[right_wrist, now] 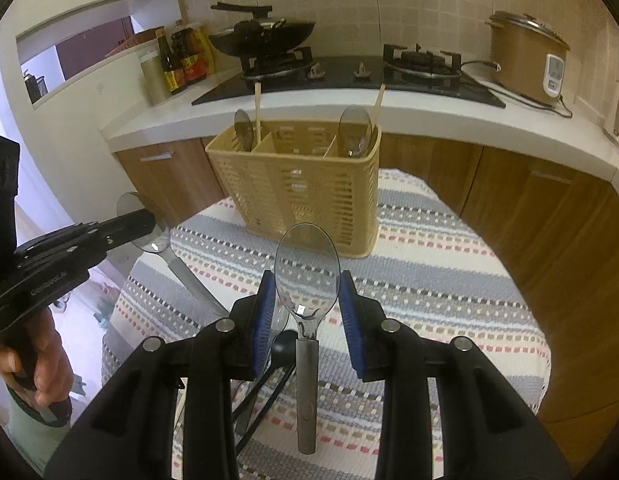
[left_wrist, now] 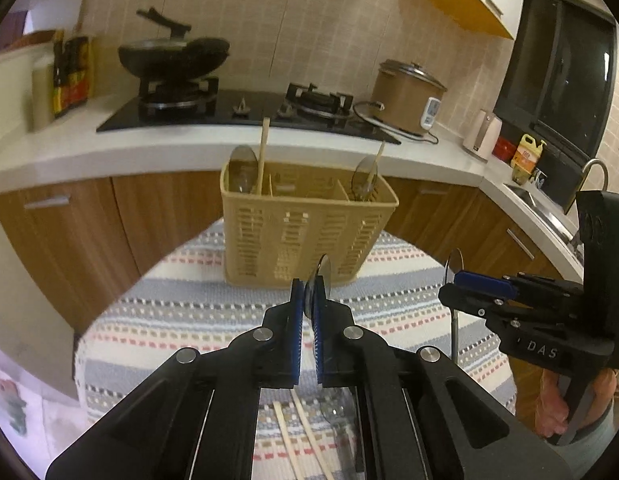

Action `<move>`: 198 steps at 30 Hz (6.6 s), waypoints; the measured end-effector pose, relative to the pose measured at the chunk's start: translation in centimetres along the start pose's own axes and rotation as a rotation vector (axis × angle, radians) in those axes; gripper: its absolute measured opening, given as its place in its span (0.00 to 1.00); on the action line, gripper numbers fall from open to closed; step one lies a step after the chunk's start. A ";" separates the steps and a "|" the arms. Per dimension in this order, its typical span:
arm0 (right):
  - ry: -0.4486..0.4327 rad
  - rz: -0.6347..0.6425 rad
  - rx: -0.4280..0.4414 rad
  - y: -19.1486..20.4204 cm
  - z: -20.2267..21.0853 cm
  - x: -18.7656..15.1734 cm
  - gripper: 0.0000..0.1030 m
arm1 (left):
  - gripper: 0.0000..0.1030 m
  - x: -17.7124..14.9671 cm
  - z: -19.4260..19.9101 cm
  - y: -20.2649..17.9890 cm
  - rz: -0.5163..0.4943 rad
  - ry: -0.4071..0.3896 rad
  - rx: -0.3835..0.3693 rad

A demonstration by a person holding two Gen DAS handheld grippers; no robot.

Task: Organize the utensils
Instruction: 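Carry both clear spoons over the beige caddy and open both tools, then move both open tools back over the utensils on the cloth, then close the left tool on a wooden chopstick while the right tool grasps a black spoon, then lift the chopstick and black spoon and carry both above the caddy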

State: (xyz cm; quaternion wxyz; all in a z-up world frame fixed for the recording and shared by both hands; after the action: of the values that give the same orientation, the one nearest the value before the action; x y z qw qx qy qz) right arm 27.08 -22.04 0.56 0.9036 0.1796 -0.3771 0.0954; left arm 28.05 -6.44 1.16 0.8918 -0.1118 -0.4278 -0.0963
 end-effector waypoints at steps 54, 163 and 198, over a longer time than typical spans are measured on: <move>-0.469 0.129 -0.127 -3.9 -4.5 13.6 0.29 | 0.04 12.5 -7.7 4.3 -0.096 -0.086 0.214; 0.477 -0.008 -0.070 -1.5 -13.4 -8.5 0.49 | 0.22 -15.2 -6.3 3.5 -0.102 0.453 0.112; 0.159 0.077 0.046 1.9 -3.8 -5.2 0.33 | 0.04 -7.9 -0.7 3.4 0.012 0.092 0.090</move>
State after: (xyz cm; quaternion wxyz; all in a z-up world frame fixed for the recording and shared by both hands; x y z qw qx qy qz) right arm 25.35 -18.94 -5.11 0.9220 0.1776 -0.3084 0.1526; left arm 24.62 -2.79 -5.80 0.9152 -0.0696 -0.3895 -0.0764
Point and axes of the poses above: each gripper's, at about its wrist camera, not at the fingertips, and z roughly against the way its jaws point, y to its left, x to its top, the point moved 8 cm from there along -z, roughly the way its jaws point, and after that the axes turned 10 degrees about x, right-handed, at the moved point
